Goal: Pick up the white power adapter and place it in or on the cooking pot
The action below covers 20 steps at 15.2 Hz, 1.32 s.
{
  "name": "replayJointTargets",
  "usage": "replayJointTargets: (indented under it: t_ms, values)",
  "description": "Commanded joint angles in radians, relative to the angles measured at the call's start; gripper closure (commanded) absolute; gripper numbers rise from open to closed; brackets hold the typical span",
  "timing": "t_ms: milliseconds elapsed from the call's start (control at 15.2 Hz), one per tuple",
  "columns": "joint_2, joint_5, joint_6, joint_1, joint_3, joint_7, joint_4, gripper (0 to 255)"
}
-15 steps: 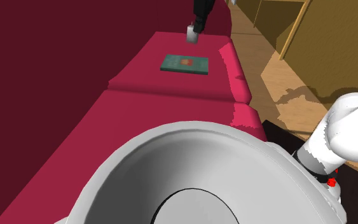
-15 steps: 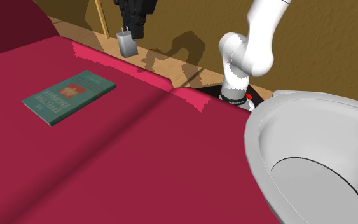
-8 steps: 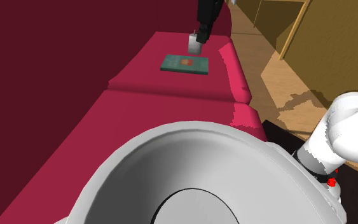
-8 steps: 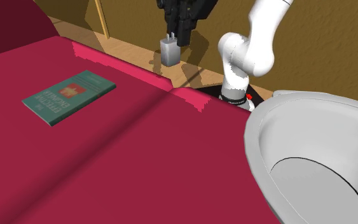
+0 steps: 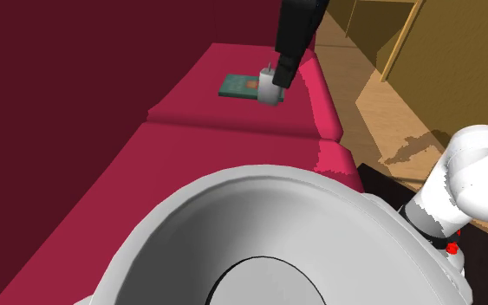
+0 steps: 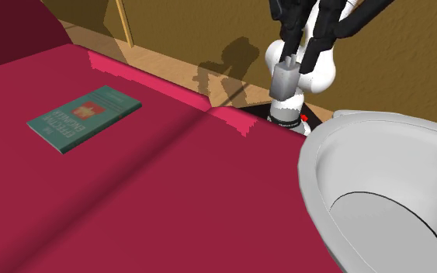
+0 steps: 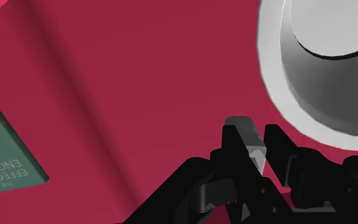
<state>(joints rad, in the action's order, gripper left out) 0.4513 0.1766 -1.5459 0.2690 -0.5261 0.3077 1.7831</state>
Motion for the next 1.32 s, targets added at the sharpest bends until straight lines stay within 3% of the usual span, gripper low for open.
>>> replayJointTargets:
  t_ms: [0, 528, 924, 1254]
  values:
    - [0.000, 0.007, 0.005, 0.009, -0.037, 0.048, -0.011, 255]
    - [-0.071, -0.002, 0.034, 0.023, -0.232, 0.270, -0.133, 255]
    - [-0.212, -0.089, 0.061, 0.001, -0.462, 0.484, -0.284, 255]
    - [-0.161, -0.050, -0.010, 0.019, -0.427, 0.459, -0.177, 255]
